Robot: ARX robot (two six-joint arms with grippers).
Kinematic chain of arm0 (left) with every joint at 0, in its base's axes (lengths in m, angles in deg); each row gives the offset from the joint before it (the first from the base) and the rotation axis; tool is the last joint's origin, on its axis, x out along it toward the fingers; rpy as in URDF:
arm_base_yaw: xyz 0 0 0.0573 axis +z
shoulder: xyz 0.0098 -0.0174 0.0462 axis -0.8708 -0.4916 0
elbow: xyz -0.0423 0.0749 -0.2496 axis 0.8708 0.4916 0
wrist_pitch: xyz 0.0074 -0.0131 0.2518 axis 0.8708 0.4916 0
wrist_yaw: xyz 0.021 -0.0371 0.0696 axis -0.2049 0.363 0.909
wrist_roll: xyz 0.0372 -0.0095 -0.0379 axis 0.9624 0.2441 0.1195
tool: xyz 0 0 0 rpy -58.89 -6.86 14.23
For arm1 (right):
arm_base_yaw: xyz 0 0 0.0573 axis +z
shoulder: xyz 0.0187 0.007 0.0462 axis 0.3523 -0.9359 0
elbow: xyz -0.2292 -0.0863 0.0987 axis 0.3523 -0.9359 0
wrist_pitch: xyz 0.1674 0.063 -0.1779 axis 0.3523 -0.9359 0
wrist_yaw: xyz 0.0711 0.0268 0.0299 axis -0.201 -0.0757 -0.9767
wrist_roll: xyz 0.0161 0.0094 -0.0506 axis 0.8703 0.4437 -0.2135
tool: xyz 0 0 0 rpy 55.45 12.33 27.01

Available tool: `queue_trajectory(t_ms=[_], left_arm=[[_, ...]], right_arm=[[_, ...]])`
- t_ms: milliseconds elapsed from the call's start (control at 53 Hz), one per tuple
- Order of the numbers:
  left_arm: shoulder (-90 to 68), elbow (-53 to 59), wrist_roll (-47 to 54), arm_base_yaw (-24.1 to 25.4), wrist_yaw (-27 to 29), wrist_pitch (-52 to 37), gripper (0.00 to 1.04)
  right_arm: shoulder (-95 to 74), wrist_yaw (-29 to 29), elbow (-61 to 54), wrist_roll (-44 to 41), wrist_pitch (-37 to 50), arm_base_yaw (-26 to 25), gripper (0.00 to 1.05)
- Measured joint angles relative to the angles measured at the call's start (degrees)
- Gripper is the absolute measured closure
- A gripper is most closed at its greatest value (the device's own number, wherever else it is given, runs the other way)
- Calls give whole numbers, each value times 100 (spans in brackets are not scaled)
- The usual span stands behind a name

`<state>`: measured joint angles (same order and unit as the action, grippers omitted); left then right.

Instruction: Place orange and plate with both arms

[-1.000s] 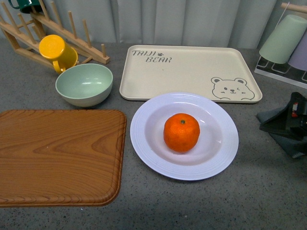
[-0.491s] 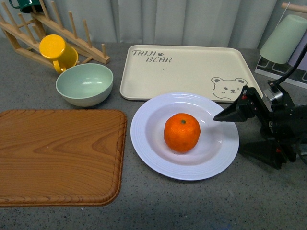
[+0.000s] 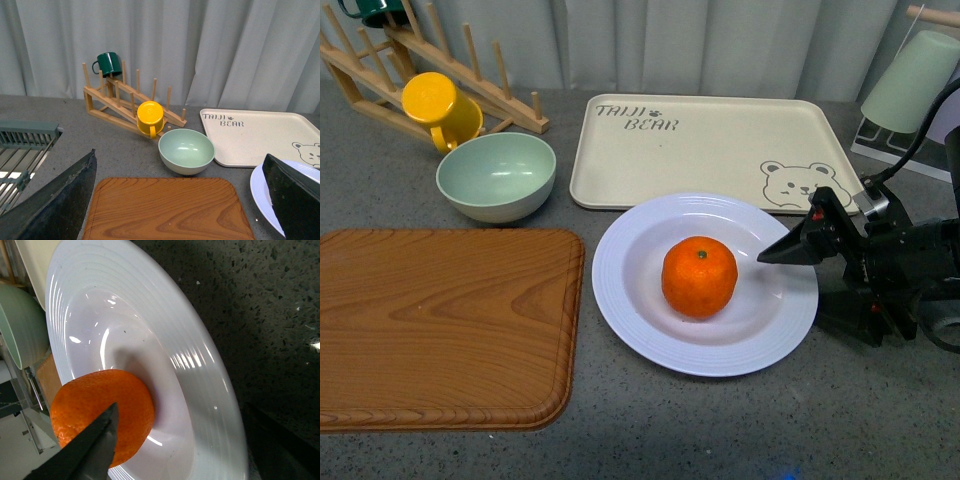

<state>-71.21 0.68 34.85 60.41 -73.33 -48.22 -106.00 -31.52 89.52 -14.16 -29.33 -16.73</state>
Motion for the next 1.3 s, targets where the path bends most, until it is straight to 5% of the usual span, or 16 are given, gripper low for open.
queue_trajectory(t_ms=[264,472,792,1302], left_arm=[[0,0,0,0,0,0,6],[0,0,0,0,0,0,6],[0,0,2,0,0,0,6],[0,0,2,0,0,0,6]], right_arm=[[-81,87,2,-87,-105,-2,84],[-15,-358,90,-127,-107,-31,101],[63,-520,-50,186,481,-55,102],[144,-636,-710,1419,3224,-127,103]])
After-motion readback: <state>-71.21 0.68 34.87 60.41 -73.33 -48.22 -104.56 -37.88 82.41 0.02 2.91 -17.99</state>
